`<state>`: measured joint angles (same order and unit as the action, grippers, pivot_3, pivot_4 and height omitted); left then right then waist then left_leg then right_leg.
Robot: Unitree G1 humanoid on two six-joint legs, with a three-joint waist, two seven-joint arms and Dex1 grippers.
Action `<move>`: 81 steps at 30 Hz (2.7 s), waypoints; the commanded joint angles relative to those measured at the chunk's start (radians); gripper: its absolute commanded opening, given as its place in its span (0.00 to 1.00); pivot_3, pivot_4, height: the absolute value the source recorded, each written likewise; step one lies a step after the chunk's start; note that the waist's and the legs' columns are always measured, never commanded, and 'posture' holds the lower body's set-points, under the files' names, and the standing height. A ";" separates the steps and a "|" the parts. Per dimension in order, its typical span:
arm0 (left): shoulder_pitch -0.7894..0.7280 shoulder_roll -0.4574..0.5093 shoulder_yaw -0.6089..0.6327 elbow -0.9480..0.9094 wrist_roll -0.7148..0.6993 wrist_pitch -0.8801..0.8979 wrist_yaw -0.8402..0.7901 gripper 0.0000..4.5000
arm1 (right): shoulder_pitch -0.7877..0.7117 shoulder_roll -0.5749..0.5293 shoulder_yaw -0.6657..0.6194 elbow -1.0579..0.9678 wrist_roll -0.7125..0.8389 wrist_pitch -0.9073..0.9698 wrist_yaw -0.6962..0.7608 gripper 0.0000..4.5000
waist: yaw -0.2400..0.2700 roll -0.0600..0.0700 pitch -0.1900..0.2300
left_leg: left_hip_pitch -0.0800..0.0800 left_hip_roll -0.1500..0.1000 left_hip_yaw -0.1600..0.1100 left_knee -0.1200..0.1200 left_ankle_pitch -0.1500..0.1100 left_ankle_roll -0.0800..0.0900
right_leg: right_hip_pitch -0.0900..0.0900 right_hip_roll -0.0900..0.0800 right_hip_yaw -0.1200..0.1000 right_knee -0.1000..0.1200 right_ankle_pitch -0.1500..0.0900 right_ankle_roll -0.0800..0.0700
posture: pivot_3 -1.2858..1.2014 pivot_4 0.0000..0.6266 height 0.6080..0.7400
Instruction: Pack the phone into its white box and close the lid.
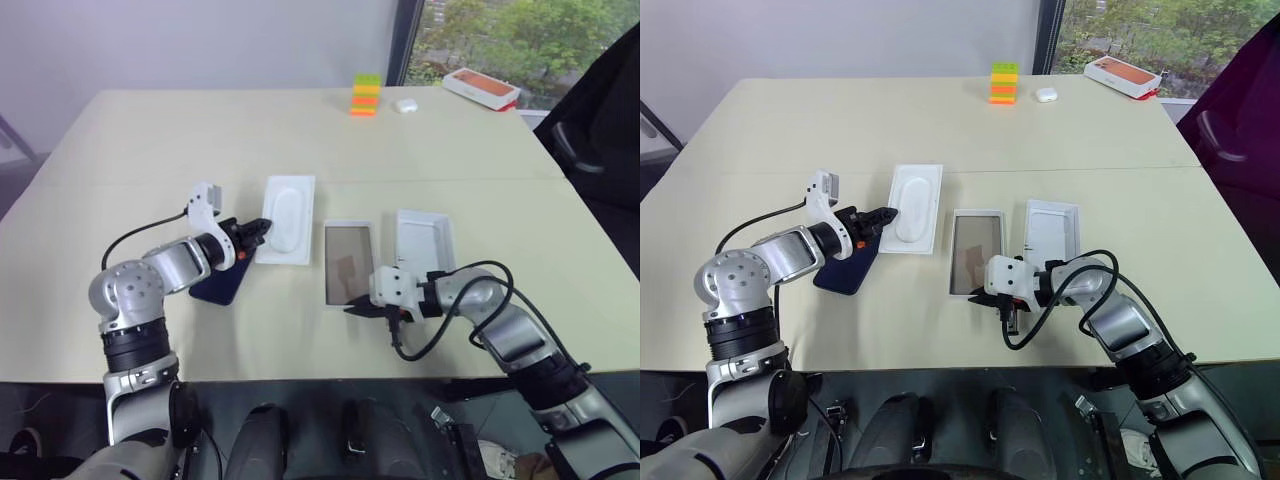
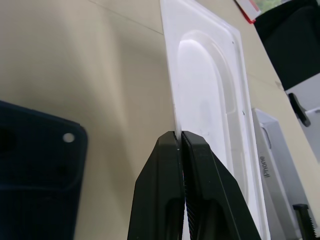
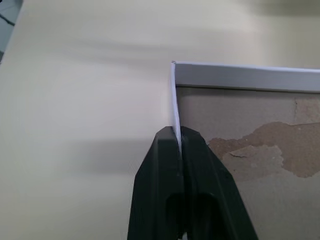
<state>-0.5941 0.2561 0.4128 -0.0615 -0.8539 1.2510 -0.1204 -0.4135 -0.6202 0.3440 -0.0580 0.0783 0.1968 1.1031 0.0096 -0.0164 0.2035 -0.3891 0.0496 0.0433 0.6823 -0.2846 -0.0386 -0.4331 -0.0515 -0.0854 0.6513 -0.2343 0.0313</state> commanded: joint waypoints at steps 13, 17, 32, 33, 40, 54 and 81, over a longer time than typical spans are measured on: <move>-0.049 -0.046 0.000 -0.041 -0.024 0.006 0.063 0.00 | -0.118 0.120 0.050 0.088 -0.097 -0.016 -0.064 0.01 | 0.001 0.000 0.000 | -0.001 0.000 0.000 0.000 0.000 0.000 | 0.000 0.000 0.000 -0.001 0.002 -0.003 | 0.52 0.24 1.00; -0.051 -0.069 0.002 -0.047 -0.036 0.021 0.085 0.00 | -0.127 0.138 0.041 0.105 -0.101 -0.003 -0.088 0.01 | 0.001 0.000 0.000 | -0.001 0.000 0.000 0.000 0.000 0.000 | 0.000 0.000 0.000 -0.001 0.002 -0.002 | 0.52 0.24 1.00; -0.030 -0.138 -0.025 -0.117 -0.033 0.081 0.156 0.00 | -0.100 0.001 -0.234 -0.031 0.188 0.090 0.046 0.50 | 0.005 -0.001 0.000 | -0.001 -0.001 0.000 0.000 0.000 0.000 | 0.000 -0.001 0.000 -0.002 0.002 -0.003 | 0.52 0.24 1.00; -0.029 -0.148 -0.025 -0.115 -0.031 0.079 0.163 0.00 | -0.094 -0.018 -0.254 -0.021 0.200 0.085 0.056 0.50 | 0.004 -0.001 0.000 | -0.001 -0.001 0.000 0.000 0.000 0.000 | 0.001 -0.001 0.000 -0.002 0.002 -0.002 | 0.52 0.24 1.00; -0.005 -0.185 -0.084 -0.071 0.029 0.069 0.176 0.00 | -0.126 0.016 -0.376 0.151 0.222 -0.064 -0.018 0.50 | -0.004 -0.001 0.000 | 0.000 0.000 0.000 -0.001 0.000 0.000 | 0.000 0.001 0.000 -0.002 0.000 0.000 | 0.52 0.24 1.00; 0.012 -0.230 -0.141 -0.082 0.088 0.031 0.167 0.07 | -0.134 0.014 -0.354 0.242 0.184 -0.189 -0.032 0.50 | 0.002 -0.001 0.000 | -0.001 0.000 0.000 -0.001 0.000 0.000 | 0.000 0.001 0.000 -0.002 0.000 0.000 | 0.52 0.24 1.00; 0.077 0.226 -0.246 -0.210 0.199 -0.355 -0.373 0.65 | -0.197 0.090 -0.250 0.184 0.119 -0.066 -0.123 0.51 | -0.010 -0.001 0.000 | 0.000 0.001 0.001 -0.002 0.000 -0.001 | -0.001 0.001 0.001 -0.002 0.002 -0.003 | 0.52 0.24 1.00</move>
<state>-0.5462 0.4460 0.1742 -0.2468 -0.6895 1.0193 -0.3765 -0.5853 -0.5406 0.0833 0.1980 0.2005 0.0990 1.0028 -0.0001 -0.0172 0.2040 -0.3892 0.0507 0.0442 0.6795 -0.2842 -0.0394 -0.4345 -0.0502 -0.0846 0.6497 -0.2325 0.0281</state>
